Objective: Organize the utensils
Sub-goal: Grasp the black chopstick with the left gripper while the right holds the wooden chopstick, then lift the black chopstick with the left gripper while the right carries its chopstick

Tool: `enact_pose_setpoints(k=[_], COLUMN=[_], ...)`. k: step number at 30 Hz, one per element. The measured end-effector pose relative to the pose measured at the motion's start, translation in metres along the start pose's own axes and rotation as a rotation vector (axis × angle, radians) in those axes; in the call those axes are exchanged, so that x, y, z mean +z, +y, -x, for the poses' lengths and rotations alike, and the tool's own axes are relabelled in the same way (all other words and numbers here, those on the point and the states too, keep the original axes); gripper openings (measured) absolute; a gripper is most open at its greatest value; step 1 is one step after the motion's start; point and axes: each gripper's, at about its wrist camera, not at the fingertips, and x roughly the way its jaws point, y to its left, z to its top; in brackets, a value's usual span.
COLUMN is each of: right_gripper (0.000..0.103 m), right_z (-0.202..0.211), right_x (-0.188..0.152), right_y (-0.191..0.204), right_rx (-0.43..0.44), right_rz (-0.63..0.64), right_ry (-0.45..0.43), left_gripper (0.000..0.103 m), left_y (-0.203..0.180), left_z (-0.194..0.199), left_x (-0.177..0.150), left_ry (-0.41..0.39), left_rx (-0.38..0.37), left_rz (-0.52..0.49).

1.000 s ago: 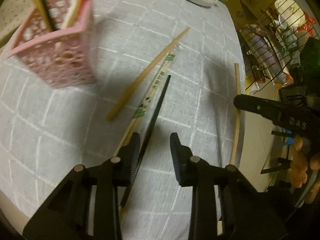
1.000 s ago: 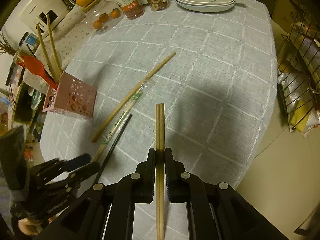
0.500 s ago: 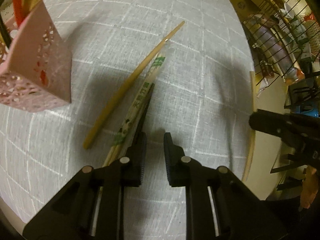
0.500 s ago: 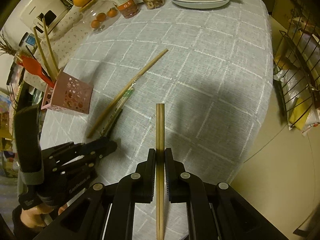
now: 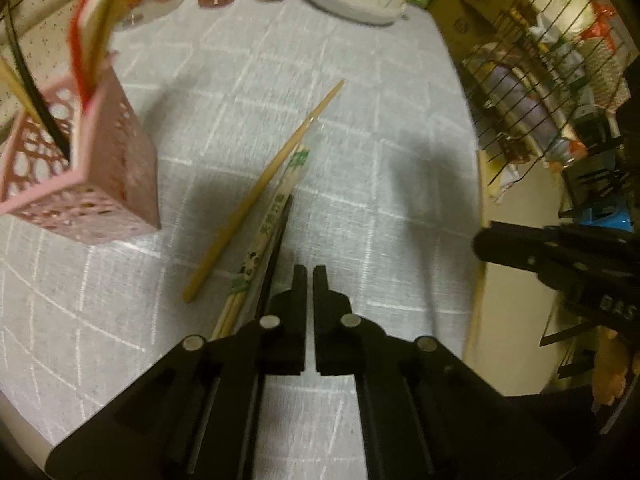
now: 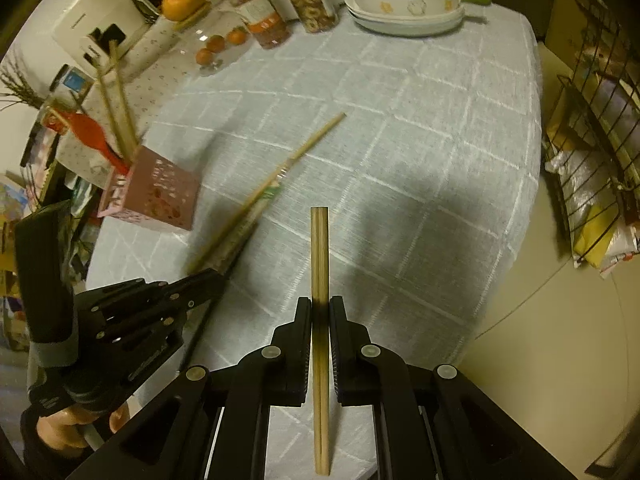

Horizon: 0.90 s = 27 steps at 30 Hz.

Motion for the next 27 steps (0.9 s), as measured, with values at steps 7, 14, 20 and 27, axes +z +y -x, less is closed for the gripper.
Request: enact_pose_setpoints(k=[7,14,20,27], right_gripper=[0.009,0.009,0.009,0.009], right_z=[0.003,-0.01,-0.016,-0.019], right_x=[-0.004,-0.005,-0.003,-0.001], right_y=[0.008,-0.002,-0.01,-0.01], right_rx=[0.01,-0.01,-0.014,-0.018], right_rz=[0.003,-0.02,-0.035,-0.028], right_ry=[-0.01,0.021,0.034,0.041], left_gripper=[0.012,0.025,0.025,0.019], left_y=[0.014,0.026,0.019,0.011], left_z=[-0.006,-0.03,-0.038,-0.045], left_x=[-0.006,-0.006,0.001,0.013], left_ry=[0.059,0.13,0.137,0.11], left_rx=[-0.028,-0.001,0.016,0.062], left_rz=[0.039,0.101,0.097,0.052])
